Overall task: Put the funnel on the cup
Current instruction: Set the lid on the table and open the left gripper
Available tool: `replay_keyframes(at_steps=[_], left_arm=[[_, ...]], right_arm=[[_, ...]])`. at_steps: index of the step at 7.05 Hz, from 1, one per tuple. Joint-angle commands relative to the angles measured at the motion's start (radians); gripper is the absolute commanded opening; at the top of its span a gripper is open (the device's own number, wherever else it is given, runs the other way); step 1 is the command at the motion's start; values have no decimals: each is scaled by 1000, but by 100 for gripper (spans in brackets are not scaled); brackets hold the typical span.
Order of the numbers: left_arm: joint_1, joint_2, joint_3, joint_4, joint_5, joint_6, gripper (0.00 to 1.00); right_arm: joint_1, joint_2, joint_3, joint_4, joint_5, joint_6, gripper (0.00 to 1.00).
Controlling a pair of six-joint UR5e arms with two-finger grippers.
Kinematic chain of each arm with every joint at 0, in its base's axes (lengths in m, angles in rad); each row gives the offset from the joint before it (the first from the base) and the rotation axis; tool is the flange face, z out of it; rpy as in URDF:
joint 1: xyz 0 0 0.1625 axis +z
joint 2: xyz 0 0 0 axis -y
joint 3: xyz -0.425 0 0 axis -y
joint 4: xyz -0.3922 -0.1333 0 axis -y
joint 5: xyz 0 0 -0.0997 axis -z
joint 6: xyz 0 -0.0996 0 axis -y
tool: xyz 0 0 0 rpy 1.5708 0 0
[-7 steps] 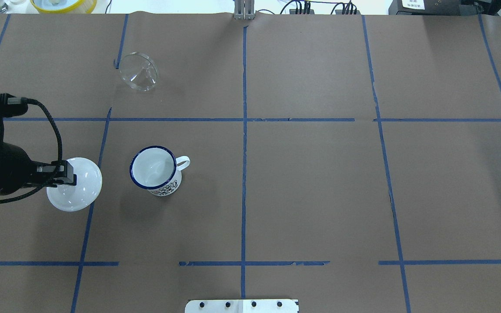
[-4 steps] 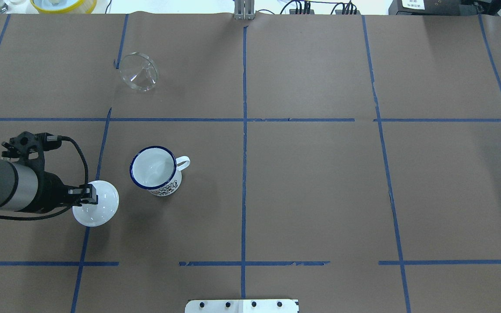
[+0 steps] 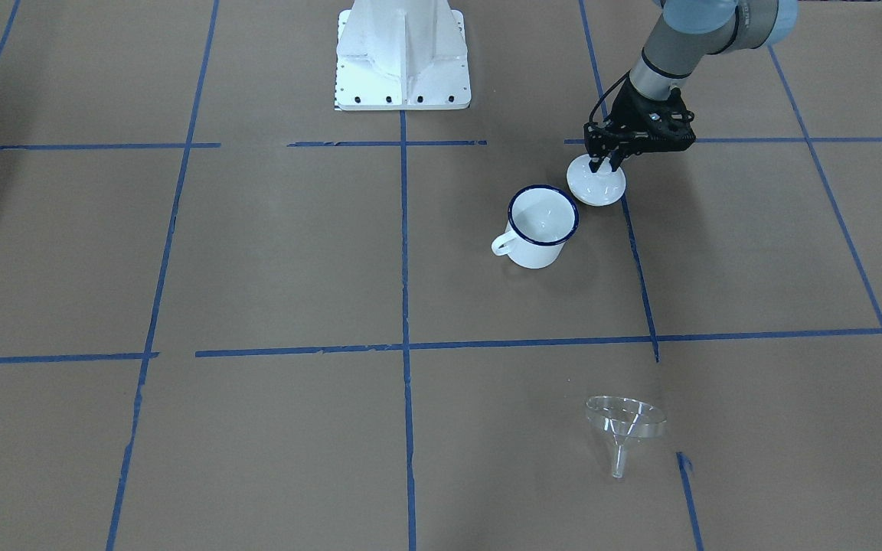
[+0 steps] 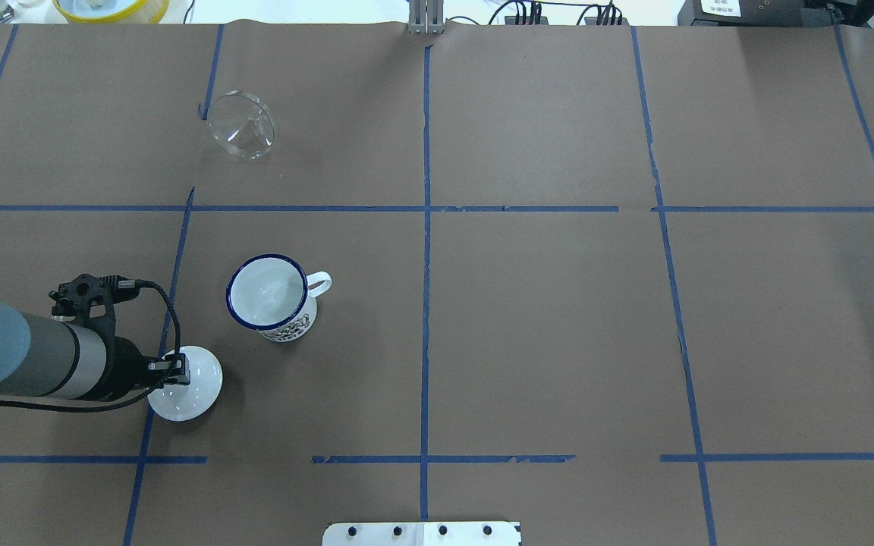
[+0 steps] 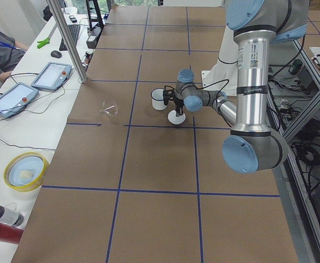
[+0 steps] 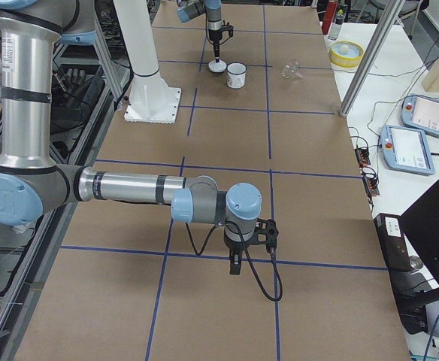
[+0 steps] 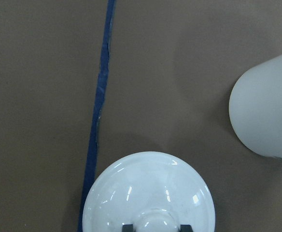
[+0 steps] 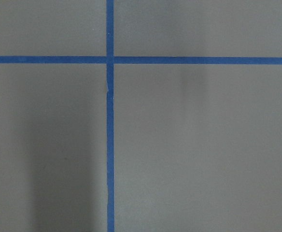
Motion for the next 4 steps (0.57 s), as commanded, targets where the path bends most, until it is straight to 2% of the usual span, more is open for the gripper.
replay_keyframes(at_steps=[1, 2, 3, 4], left_arm=[[3, -1, 4, -2, 2, -4, 0], [9, -4, 7, -2, 2, -16, 6], [14, -4, 8, -1, 2, -18, 28], [17, -5, 10, -1, 4, -18, 60]], right_arm=[[0, 0, -1, 0, 0, 0, 100], [0, 0, 1, 0, 0, 0, 100], [0, 0, -1, 0, 0, 0, 100], [0, 0, 1, 0, 0, 0, 100]])
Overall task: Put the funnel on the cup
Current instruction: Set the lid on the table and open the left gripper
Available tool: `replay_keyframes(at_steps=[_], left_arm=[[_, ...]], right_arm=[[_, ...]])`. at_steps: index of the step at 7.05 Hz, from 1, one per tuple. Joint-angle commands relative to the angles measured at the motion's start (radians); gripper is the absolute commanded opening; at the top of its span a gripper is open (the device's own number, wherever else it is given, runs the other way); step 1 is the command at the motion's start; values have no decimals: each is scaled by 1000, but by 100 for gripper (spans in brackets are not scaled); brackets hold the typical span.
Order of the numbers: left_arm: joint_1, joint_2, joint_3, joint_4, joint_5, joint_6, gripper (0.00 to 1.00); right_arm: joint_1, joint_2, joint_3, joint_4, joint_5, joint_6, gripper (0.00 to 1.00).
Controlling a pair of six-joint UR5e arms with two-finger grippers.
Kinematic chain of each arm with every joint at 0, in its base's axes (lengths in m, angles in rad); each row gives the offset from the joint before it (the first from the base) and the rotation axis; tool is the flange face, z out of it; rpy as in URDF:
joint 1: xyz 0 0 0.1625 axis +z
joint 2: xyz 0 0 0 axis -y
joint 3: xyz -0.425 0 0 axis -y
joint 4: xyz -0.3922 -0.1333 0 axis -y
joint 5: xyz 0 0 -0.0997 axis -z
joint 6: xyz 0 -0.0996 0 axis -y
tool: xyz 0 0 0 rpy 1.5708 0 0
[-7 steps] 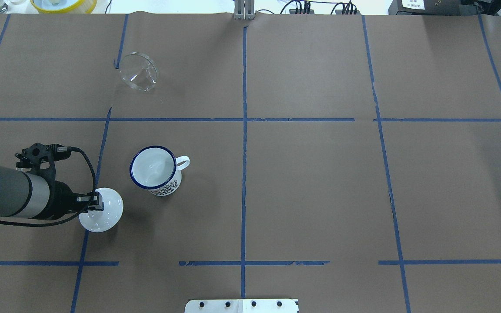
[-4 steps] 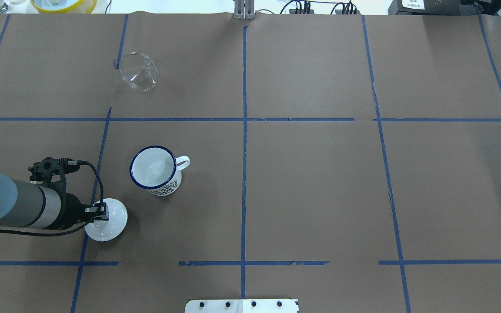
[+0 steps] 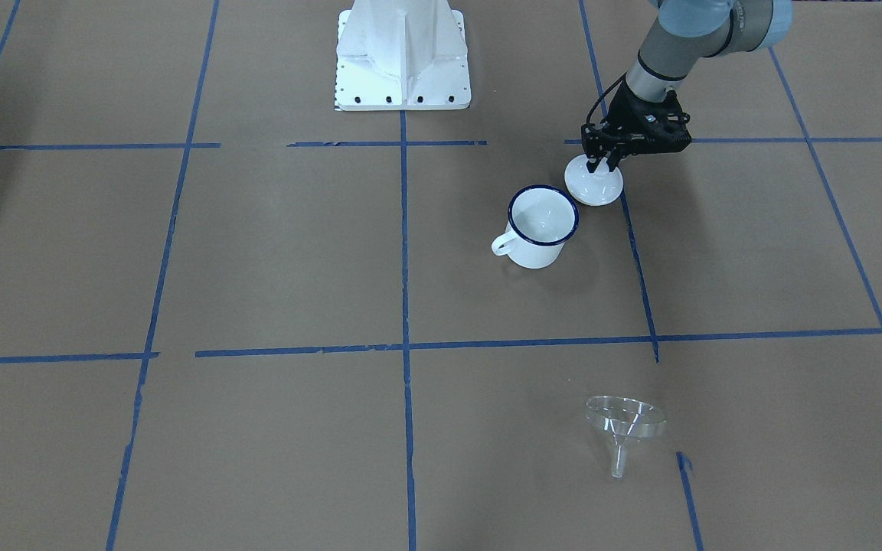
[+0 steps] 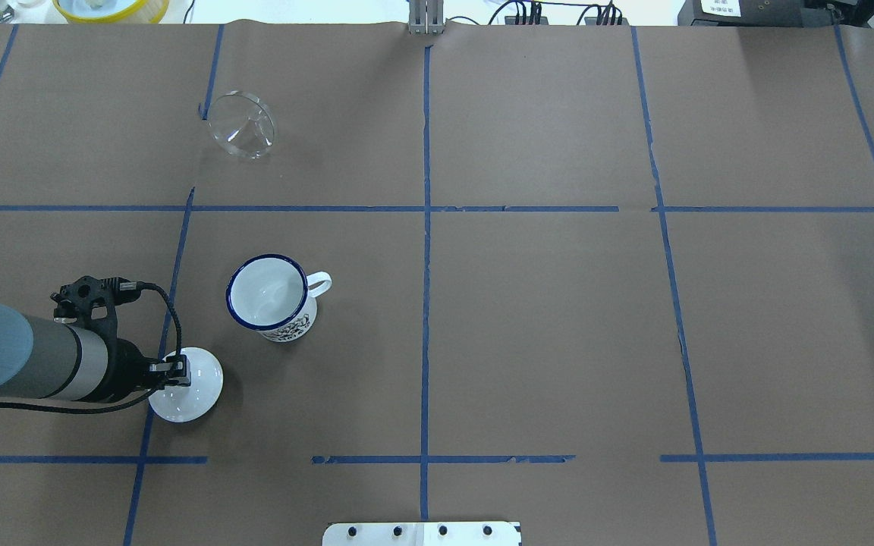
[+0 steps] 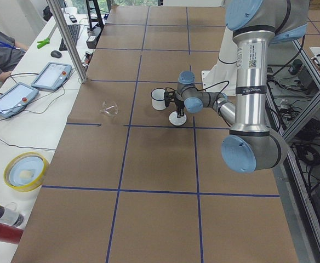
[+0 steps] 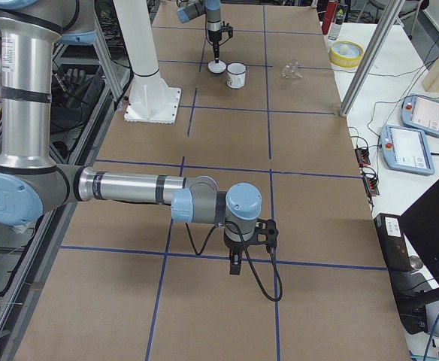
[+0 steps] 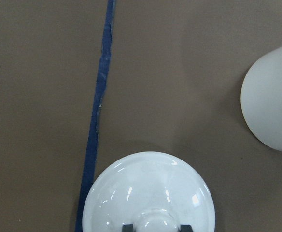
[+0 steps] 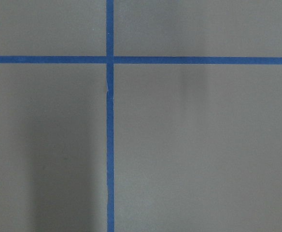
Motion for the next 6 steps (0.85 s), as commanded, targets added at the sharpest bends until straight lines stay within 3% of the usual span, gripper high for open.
replay_keyframes(at_steps=[1, 2, 4, 6], left_arm=[[6, -1, 2, 0, 12, -13, 79], [12, -3, 2, 0, 30, -22, 100], [-14, 3, -57, 0, 30, -30, 100], [-128, -52, -92, 0, 26, -154, 100]], right_arm=[[0, 0, -1, 0, 0, 0, 100], [0, 0, -1, 0, 0, 0, 100], [0, 0, 1, 0, 0, 0, 100], [0, 0, -1, 0, 0, 0, 100]])
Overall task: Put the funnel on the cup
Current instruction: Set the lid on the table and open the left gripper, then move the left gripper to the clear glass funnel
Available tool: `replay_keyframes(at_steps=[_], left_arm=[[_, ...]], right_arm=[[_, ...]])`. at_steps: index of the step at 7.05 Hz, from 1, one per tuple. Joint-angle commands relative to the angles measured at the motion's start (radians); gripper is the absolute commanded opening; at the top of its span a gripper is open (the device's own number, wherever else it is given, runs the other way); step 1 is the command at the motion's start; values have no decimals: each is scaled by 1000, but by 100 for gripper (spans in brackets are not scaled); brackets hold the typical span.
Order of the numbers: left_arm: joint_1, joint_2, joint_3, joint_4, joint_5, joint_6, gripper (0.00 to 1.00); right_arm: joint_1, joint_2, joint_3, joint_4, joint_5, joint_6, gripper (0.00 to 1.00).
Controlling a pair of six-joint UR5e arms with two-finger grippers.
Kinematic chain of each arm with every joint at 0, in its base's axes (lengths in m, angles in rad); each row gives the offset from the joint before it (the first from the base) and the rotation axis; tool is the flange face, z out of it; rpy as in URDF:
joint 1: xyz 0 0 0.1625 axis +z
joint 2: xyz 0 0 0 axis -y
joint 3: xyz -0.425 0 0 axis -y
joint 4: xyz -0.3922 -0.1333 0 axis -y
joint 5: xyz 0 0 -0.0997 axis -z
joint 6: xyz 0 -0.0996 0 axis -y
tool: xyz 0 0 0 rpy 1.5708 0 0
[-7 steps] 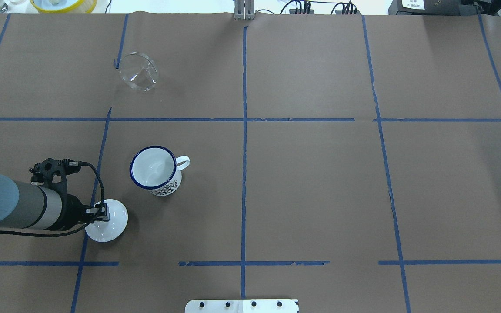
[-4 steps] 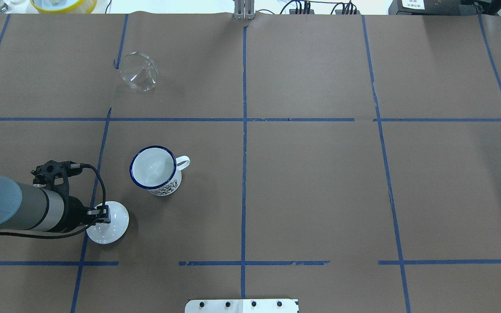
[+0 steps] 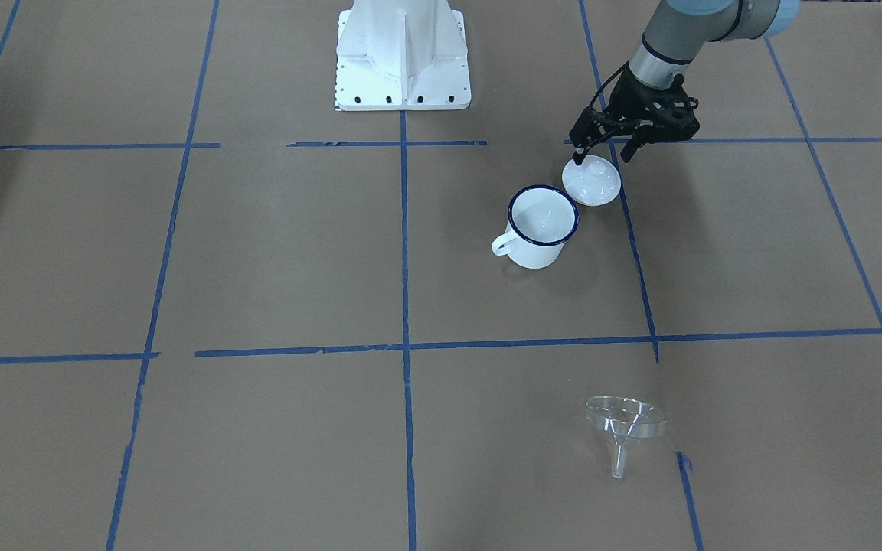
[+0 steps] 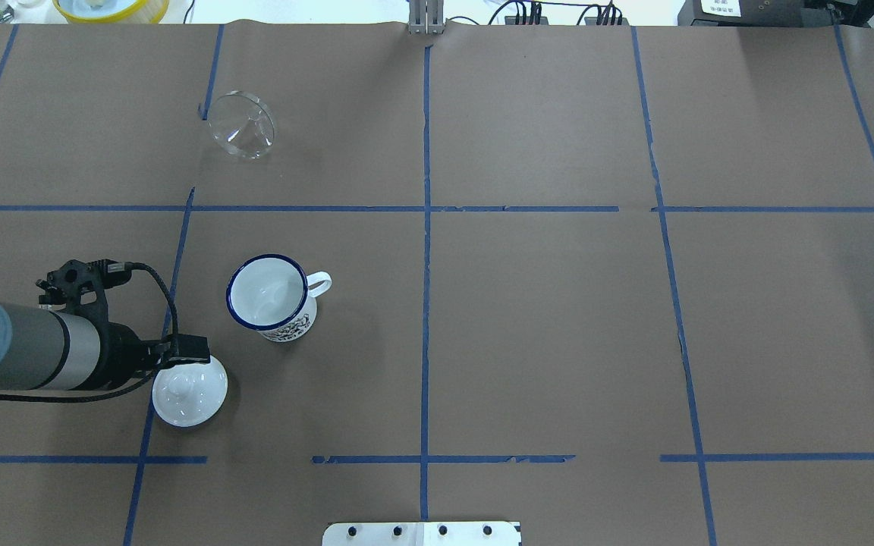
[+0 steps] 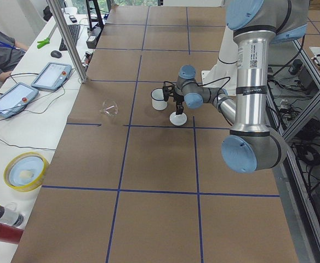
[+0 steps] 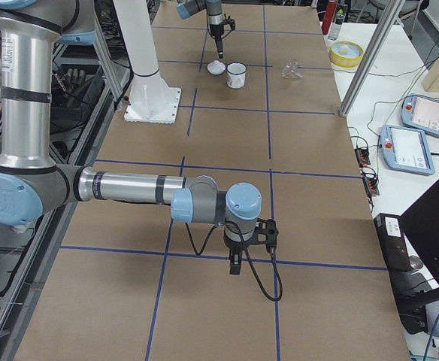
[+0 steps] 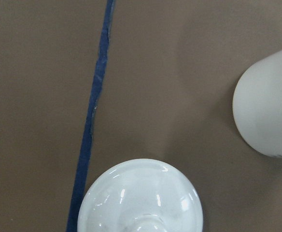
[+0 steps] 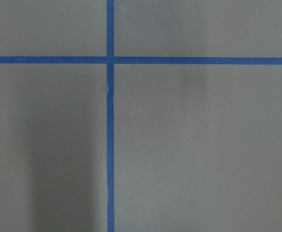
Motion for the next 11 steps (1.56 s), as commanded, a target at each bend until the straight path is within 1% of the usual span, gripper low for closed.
replay_keyframes(at_steps=[1, 2, 3, 4, 5, 6, 7, 8, 9, 10, 11], left_arm=[[-114, -78, -10, -1, 2, -206, 100], [-143, -124, -2, -2, 35, -323, 100], [-146, -185, 33, -2, 114, -418, 100], [-168, -287, 139, -5, 150, -500, 100], [-192, -363, 251, -11, 164, -587, 100], [-214, -412, 362, -123, 210, -641, 100], [-229, -418, 466, -265, 224, -684, 100], [-249, -478, 595, -328, 252, -712, 100], [-263, -553, 739, -375, 329, -756, 100], [-275, -575, 806, -435, 333, -760, 100], [-286, -602, 885, -469, 335, -761, 100]], right_arm=[[0, 0, 0, 0, 0, 0, 100], [0, 0, 0, 0, 0, 0, 100], [0, 0, 0, 0, 0, 0, 100], [0, 0, -1, 0, 0, 0, 100], [0, 0, -1, 0, 0, 0, 100], [0, 0, 0, 0, 0, 0, 100], [0, 0, 0, 0, 0, 0, 100], [0, 0, 0, 0, 0, 0, 100], [0, 0, 0, 0, 0, 0, 100], [0, 0, 0, 0, 0, 0, 100], [0, 0, 0, 0, 0, 0, 100]])
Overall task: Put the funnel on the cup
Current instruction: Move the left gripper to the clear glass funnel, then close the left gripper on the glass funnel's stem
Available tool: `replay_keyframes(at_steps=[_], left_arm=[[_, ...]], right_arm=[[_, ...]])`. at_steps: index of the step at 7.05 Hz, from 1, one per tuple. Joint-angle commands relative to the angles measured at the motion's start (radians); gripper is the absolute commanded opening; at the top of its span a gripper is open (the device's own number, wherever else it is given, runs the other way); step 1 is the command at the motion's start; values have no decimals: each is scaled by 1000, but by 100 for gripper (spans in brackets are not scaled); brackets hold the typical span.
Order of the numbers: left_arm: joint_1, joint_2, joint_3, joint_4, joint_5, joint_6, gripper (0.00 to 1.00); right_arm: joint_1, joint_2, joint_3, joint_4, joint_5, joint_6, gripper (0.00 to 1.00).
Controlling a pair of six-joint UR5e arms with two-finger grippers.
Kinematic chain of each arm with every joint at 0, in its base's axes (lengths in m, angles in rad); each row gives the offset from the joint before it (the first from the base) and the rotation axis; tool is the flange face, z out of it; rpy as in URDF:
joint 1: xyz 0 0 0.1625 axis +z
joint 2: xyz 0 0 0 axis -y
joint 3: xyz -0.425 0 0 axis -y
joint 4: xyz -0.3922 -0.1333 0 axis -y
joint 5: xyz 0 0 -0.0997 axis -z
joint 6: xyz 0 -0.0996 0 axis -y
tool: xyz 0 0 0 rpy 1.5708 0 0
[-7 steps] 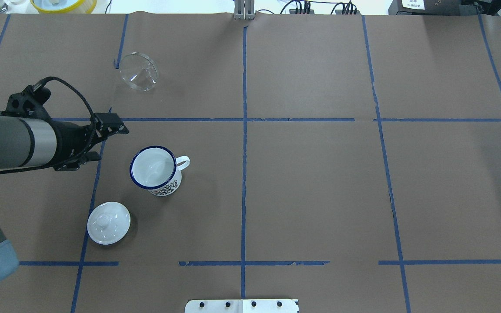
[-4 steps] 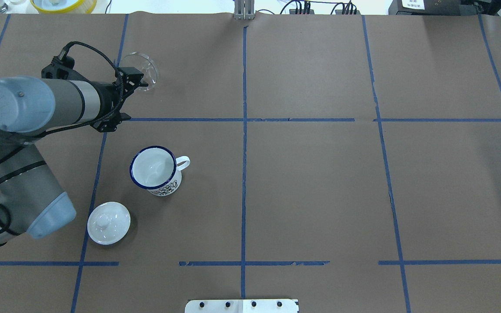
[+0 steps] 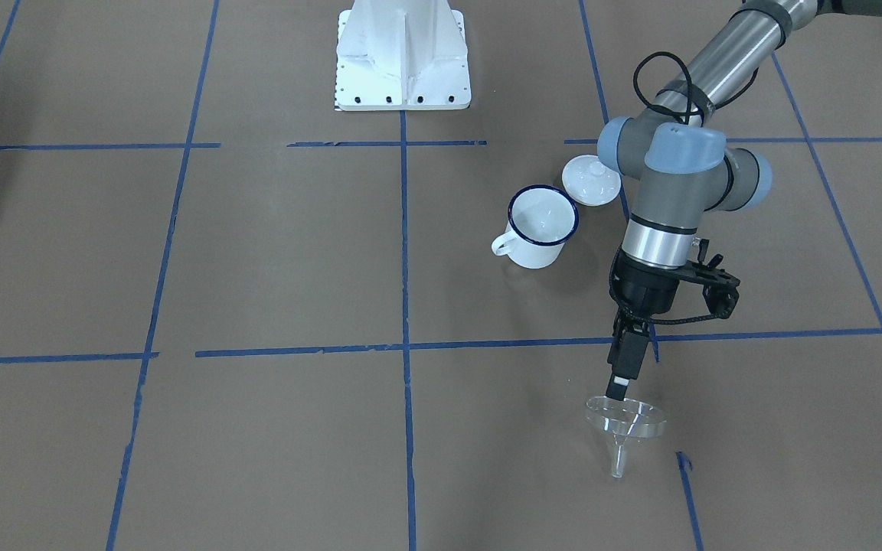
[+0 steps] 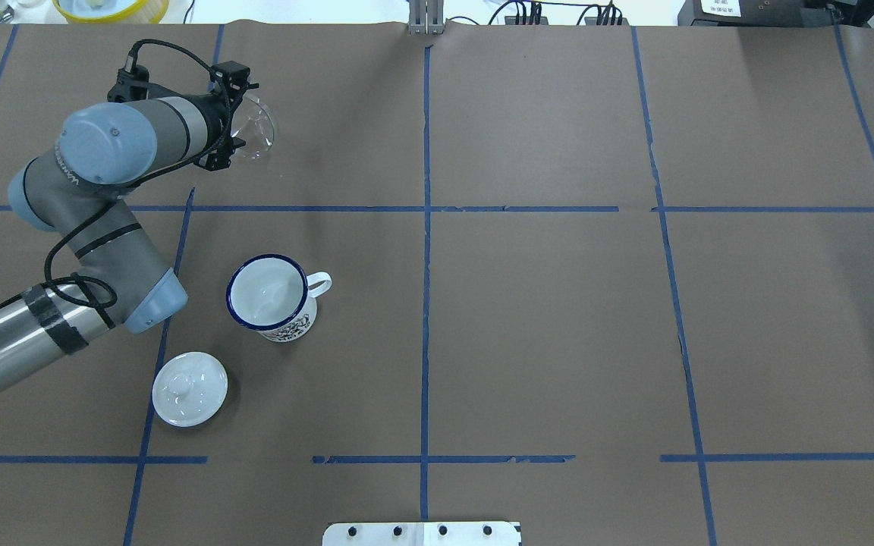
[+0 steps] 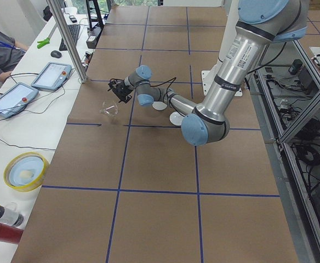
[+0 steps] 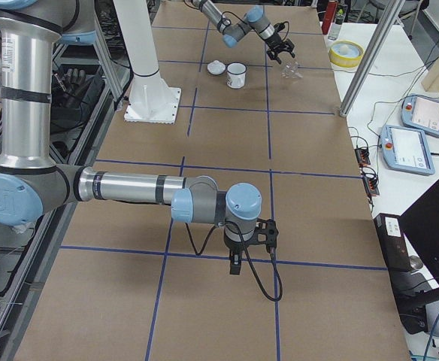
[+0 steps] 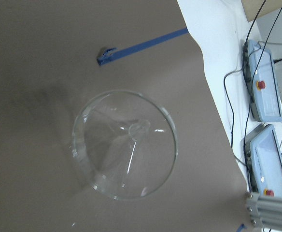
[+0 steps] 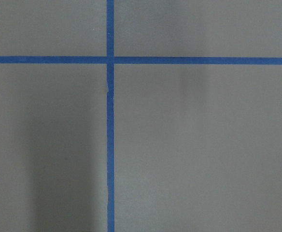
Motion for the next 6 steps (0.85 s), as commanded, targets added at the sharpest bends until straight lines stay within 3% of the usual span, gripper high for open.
replay_keyframes(at_steps=[1, 2, 3, 4, 5, 6], left_arm=[[-20, -60, 158, -98, 11, -8, 100], [-22, -69, 185, -108, 11, -8, 98], [-22, -76, 188, -111, 10, -7, 86], [-22, -76, 188, -132, 10, -7, 52], [-28, -74, 188, -149, 10, -2, 1], [-31, -74, 187, -154, 11, 5, 0]], right_arm=[[0, 0, -1, 0, 0, 0, 100], [0, 0, 0, 0, 0, 0, 100], [0, 0, 0, 0, 0, 0, 100], [0, 0, 0, 0, 0, 0, 100], [0, 0, 0, 0, 0, 0, 100], [0, 0, 0, 0, 0, 0, 100]])
